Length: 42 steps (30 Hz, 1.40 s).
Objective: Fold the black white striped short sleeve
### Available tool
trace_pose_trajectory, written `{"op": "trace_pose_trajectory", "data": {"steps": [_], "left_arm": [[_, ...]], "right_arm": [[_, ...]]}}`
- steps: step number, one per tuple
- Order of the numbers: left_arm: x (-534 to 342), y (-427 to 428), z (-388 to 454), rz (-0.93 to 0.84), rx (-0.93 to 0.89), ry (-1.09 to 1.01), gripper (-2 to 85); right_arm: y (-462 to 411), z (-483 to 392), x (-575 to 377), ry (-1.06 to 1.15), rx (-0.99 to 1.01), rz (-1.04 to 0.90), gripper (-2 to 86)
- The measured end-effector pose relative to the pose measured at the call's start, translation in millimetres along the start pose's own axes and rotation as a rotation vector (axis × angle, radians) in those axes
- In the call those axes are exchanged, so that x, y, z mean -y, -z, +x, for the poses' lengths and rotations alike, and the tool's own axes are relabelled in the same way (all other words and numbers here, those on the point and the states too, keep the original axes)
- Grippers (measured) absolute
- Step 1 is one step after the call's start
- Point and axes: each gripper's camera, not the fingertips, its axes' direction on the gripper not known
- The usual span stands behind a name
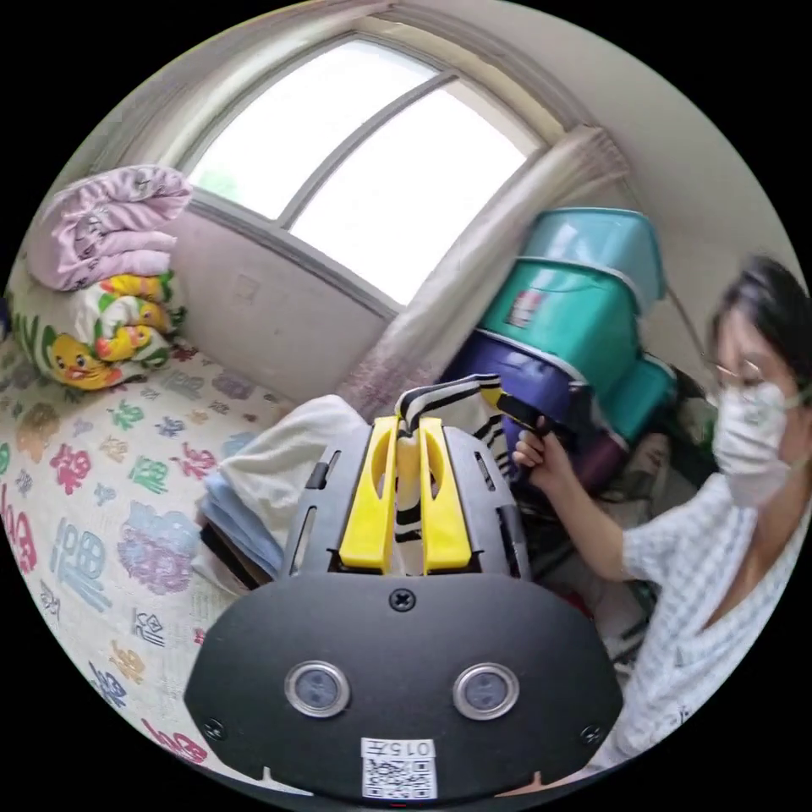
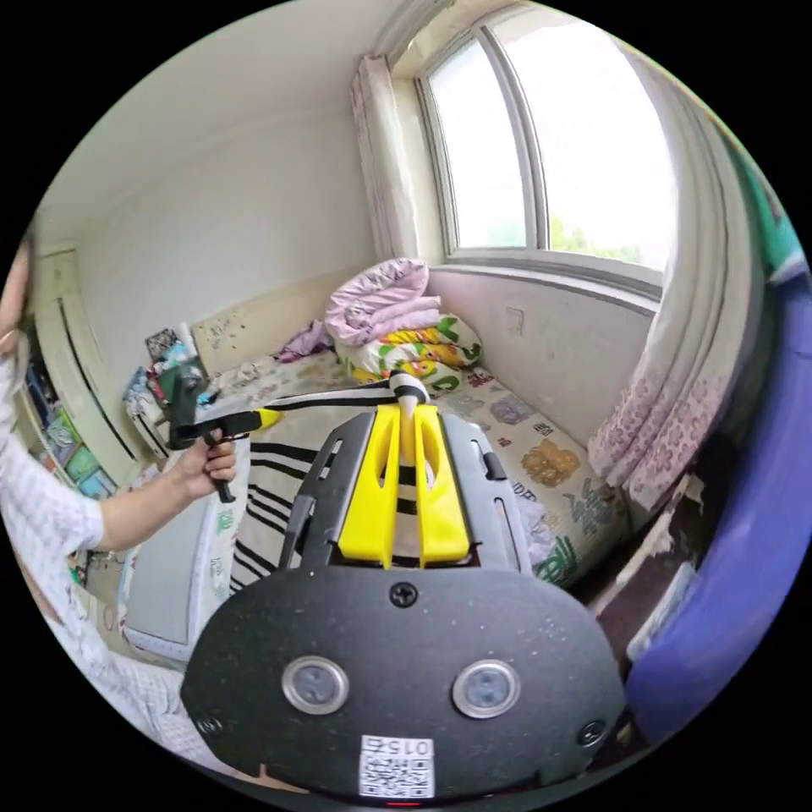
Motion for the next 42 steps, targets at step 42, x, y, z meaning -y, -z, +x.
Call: {"op": "trace_pose_trajectory", "data": {"steps": [42], "left_arm": [[-33.8,-149.1,-136.2,-0.400,0.094,0.168,7.3]], "right_arm": [[-136.2,-37.6,-209.8,-0.196,-0.152,-0.177,7.5]]}}
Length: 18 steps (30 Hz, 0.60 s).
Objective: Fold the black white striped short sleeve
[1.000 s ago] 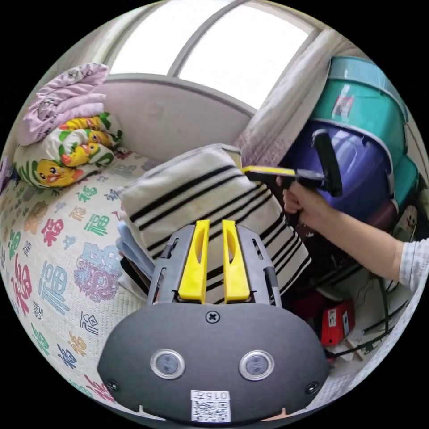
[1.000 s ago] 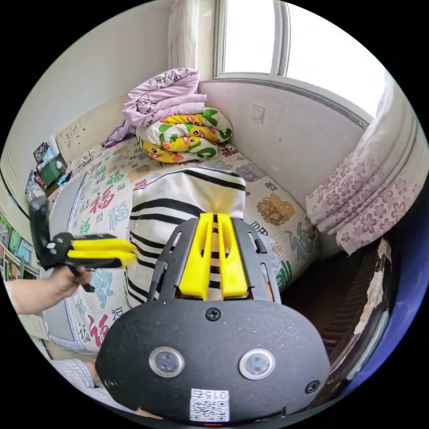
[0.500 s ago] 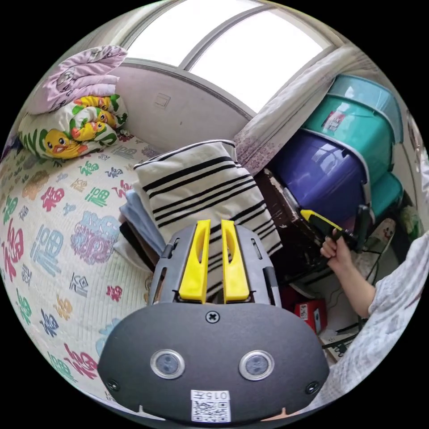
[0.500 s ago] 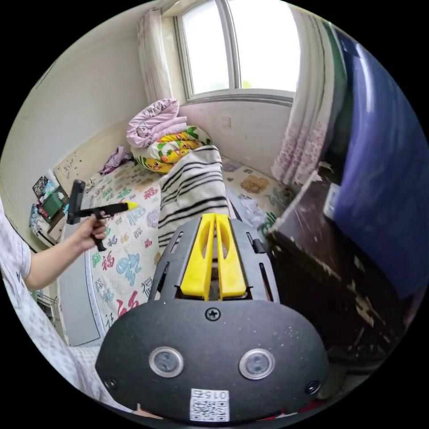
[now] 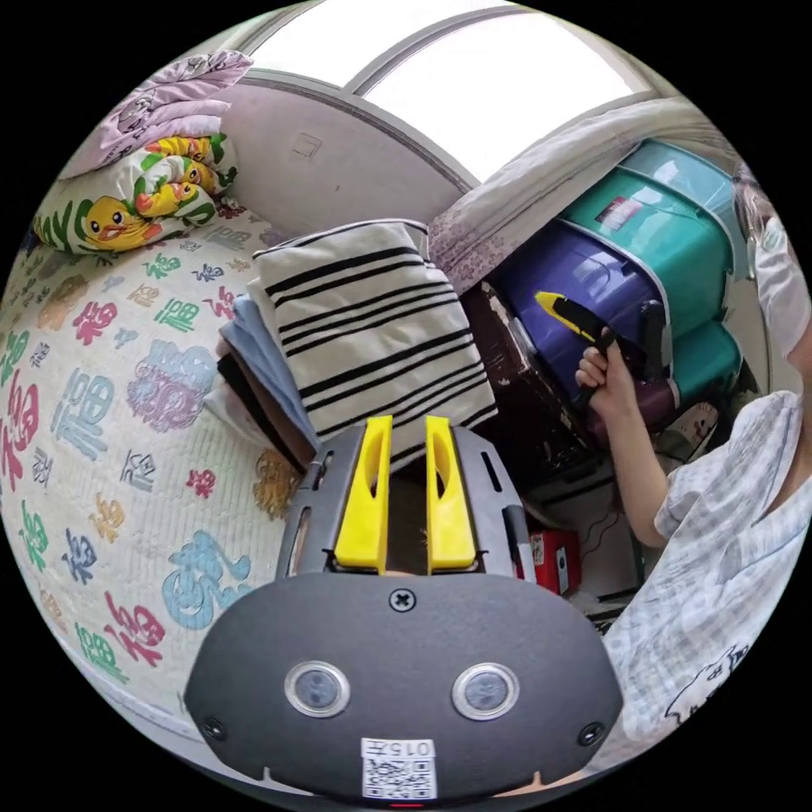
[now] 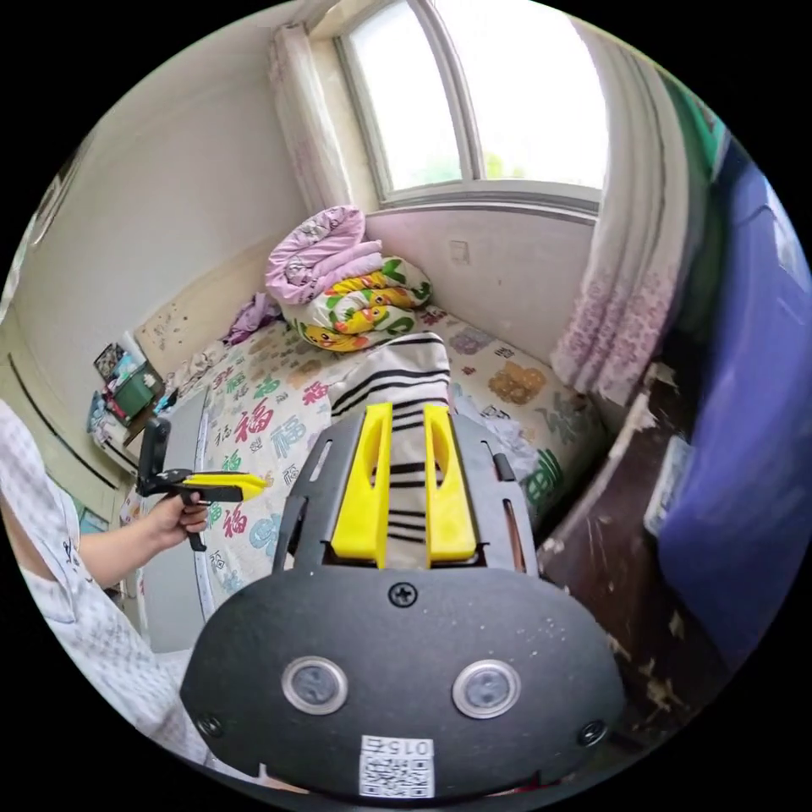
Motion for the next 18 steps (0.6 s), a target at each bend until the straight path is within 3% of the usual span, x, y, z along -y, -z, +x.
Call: {"op": "trace_pose_trajectory", "data": {"steps": [11,16,18], "left_arm": [[63.4,-47.9,-34.5,0.259,0.106,0.272,13.0],[107.3,-56.3,-45.2,0.251,0.251,0.120,21.4],[137.6,-57.2,-45.9,0.234,0.294,-0.035,22.8]], "right_arm": [[-195.6,103.2,75.5,0.020,0.148,-0.102,14.1],[-267.4,127.8,105.4,-0.011,0.298,-0.151,14.5],[-293.0,128.1,110.7,0.001,0.371,-0.197,12.0]]}}
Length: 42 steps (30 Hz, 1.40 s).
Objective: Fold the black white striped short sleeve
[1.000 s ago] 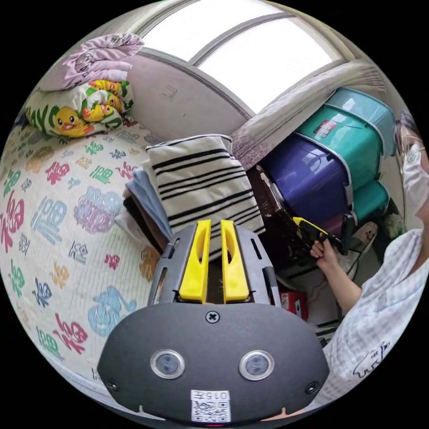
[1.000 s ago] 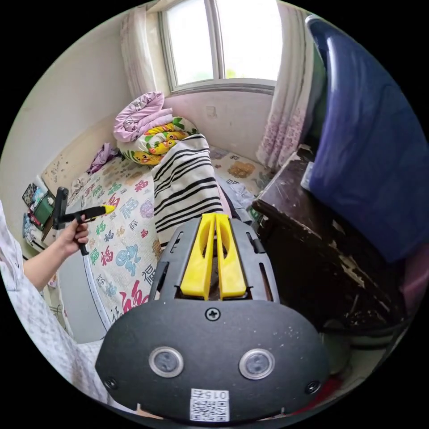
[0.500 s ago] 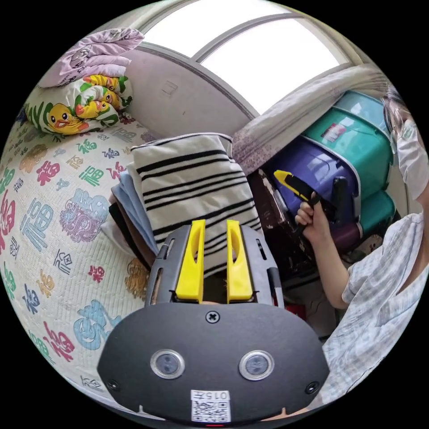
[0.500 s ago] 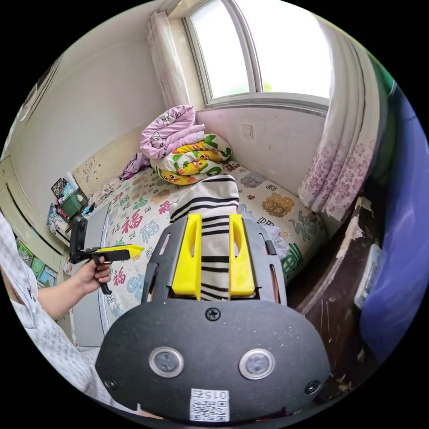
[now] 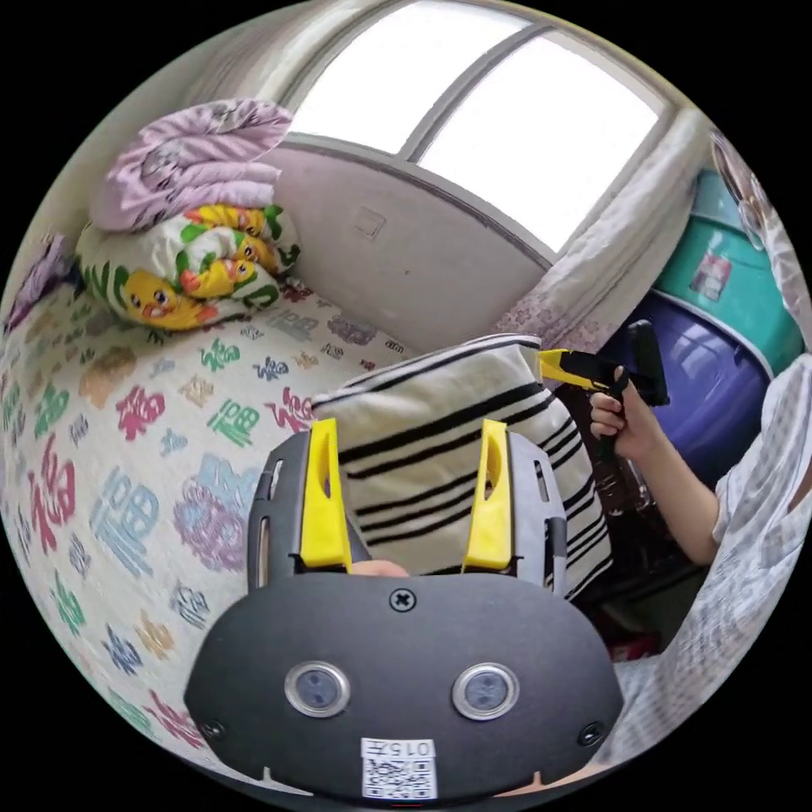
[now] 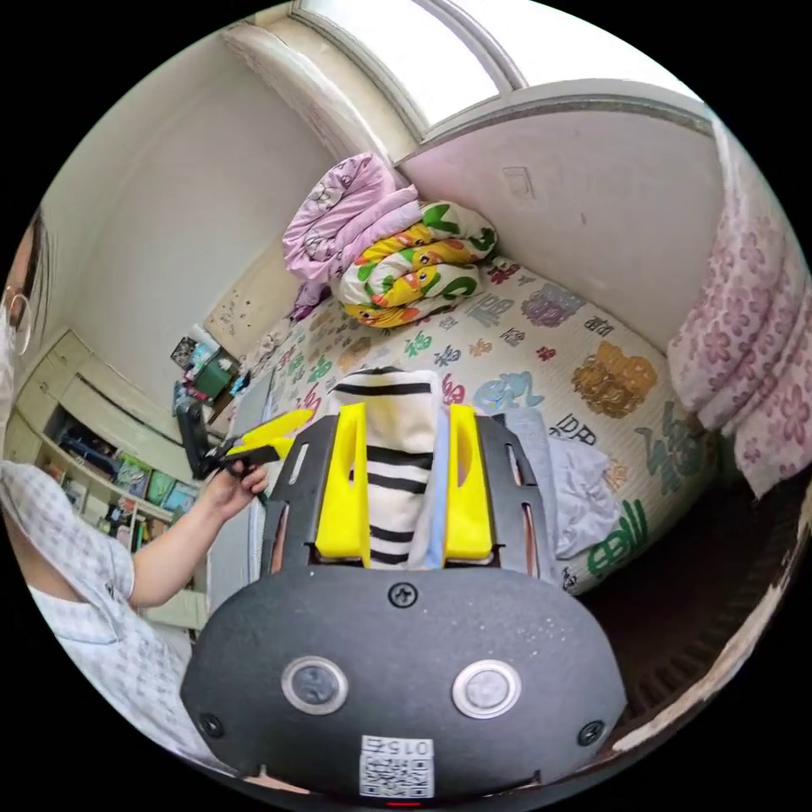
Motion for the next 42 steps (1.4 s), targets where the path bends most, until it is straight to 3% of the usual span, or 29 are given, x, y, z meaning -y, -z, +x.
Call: {"op": "trace_pose_trajectory", "data": {"steps": [4,11,13,17,20,29,36,40,42], "left_arm": [[50.6,-9.2,16.5,-0.081,-0.057,-0.331,24.1],[107.0,-44.0,89.5,-0.520,-0.241,-0.867,27.9],[107.4,-45.1,107.3,-0.615,-0.293,-0.953,26.4],[82.3,-39.6,128.4,-0.852,-0.390,-1.094,11.7],[57.6,-16.0,127.5,-0.901,-0.495,-0.986,7.4],[-44.6,128.5,155.0,-0.732,-0.304,-0.737,5.9],[-69.1,194.5,138.8,-0.756,-0.357,-0.537,5.8],[-77.0,176.8,76.7,-0.780,-0.381,-0.368,6.1],[-96.6,138.3,6.0,-0.830,-0.272,-0.208,7.3]], "right_arm": [[-19.8,-9.9,3.7,0.151,0.069,-0.009,4.4],[-0.4,-87.9,-3.9,0.565,0.294,0.037,1.0],[2.6,-111.2,-10.1,0.673,0.351,0.029,0.9],[13.4,-141.5,-19.1,0.758,0.542,0.053,0.7],[14.3,-168.3,-31.2,0.779,0.552,0.044,0.7],[14.6,-239.7,-95.8,0.665,0.692,0.019,0.6],[-9.7,-288.2,-89.0,0.581,0.761,-0.008,0.7],[-114.2,-294.7,-36.3,0.548,0.666,-0.097,1.2],[-197.7,-297.0,-12.7,0.542,0.519,-0.219,1.5]]}}
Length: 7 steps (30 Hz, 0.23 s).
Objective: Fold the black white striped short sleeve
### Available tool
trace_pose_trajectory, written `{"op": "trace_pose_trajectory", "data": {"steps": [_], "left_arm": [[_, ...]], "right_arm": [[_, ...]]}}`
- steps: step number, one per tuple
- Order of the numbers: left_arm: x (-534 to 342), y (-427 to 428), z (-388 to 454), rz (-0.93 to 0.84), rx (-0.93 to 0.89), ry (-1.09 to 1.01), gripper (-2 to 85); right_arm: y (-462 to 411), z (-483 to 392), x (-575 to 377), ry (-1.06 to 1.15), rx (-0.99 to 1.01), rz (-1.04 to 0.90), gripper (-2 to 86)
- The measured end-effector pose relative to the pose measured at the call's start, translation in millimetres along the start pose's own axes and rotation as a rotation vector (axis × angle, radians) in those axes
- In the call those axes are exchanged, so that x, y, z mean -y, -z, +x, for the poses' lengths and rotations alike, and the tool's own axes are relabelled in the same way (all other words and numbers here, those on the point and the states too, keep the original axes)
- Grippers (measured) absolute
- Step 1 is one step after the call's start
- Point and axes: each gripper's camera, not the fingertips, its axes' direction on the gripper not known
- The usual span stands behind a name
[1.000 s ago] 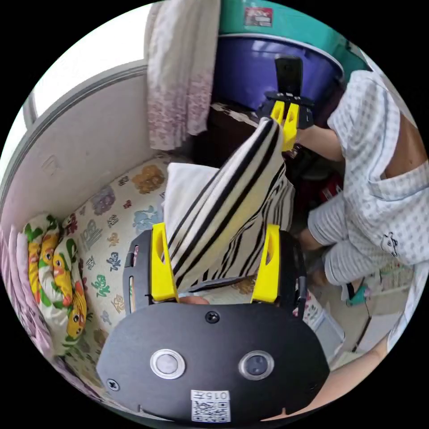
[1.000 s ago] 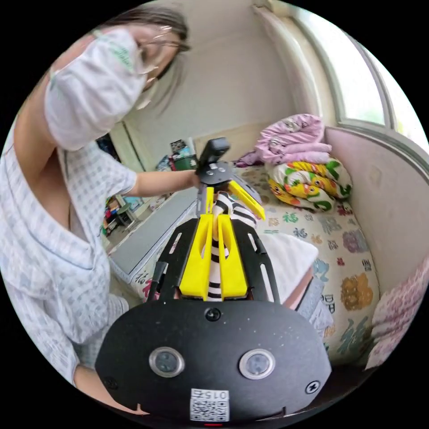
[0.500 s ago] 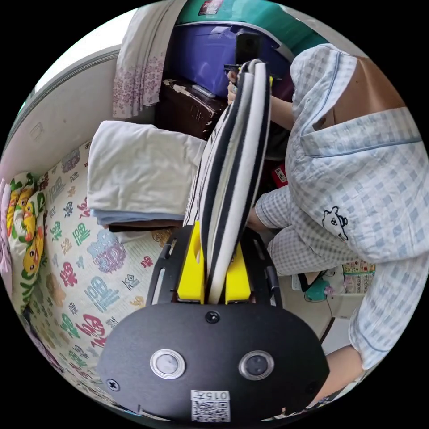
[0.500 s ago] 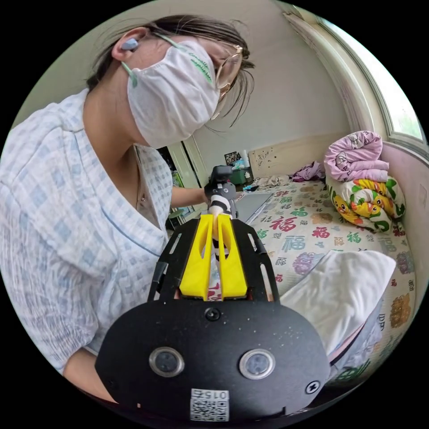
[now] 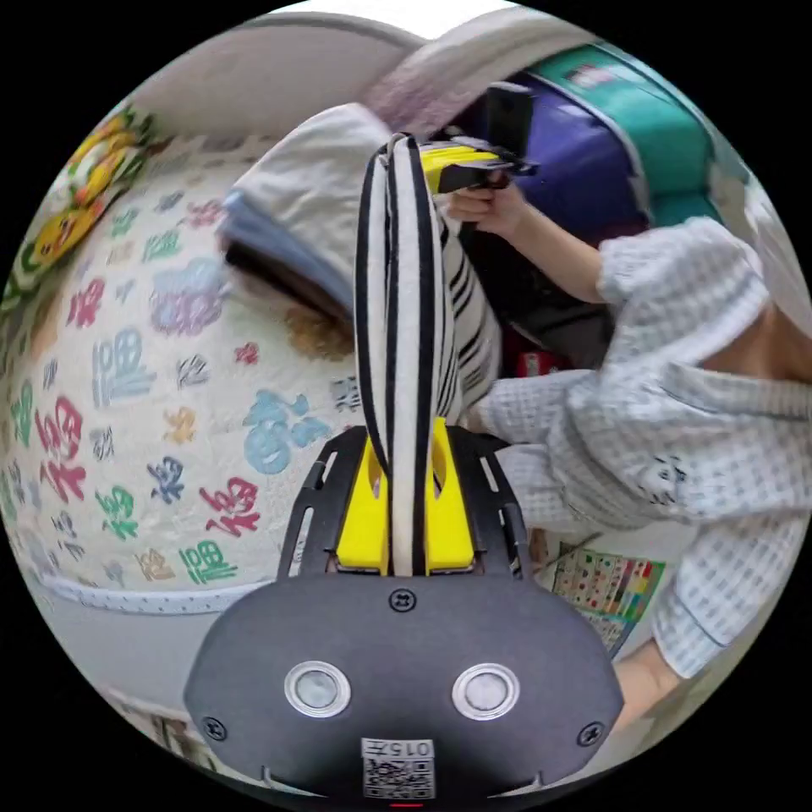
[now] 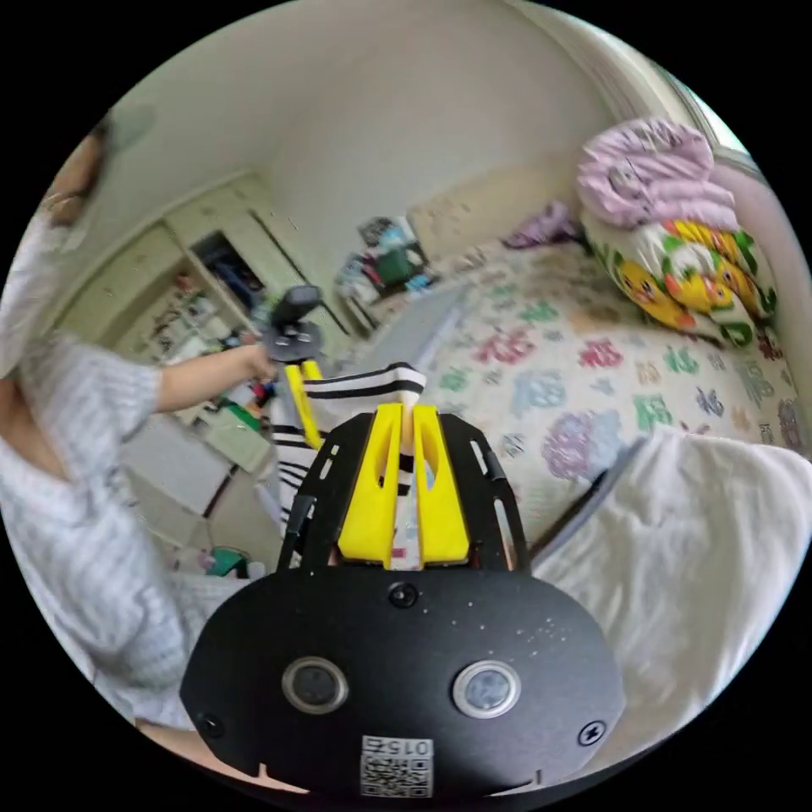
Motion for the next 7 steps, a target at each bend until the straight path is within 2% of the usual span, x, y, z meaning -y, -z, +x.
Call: {"op": "trace_pose_trajectory", "data": {"steps": [1,2,3,5,7], "left_arm": [[-3.3,-8.5,-22.2,-0.005,0.026,0.078,7.7],[-13.9,-24.8,-64.3,-0.025,0.072,0.257,8.3],[-28.7,-36.6,-93.7,-0.044,0.122,0.395,8.5],[-52.5,-39.3,-111.5,0.002,0.213,0.559,8.7],[-71.2,-34.4,-102.9,0.145,0.206,0.615,9.2]], "right_arm": [[-41.7,38.6,9.9,-0.095,-0.124,-0.086,1.9],[-66.0,74.5,14.3,-0.231,-0.190,-0.153,2.4],[-67.5,86.2,15.7,-0.288,-0.179,-0.165,2.9],[-21.1,83.1,10.9,-0.320,-0.102,-0.020,4.8],[28.1,58.1,-5.4,-0.271,-0.146,0.054,5.9]]}}
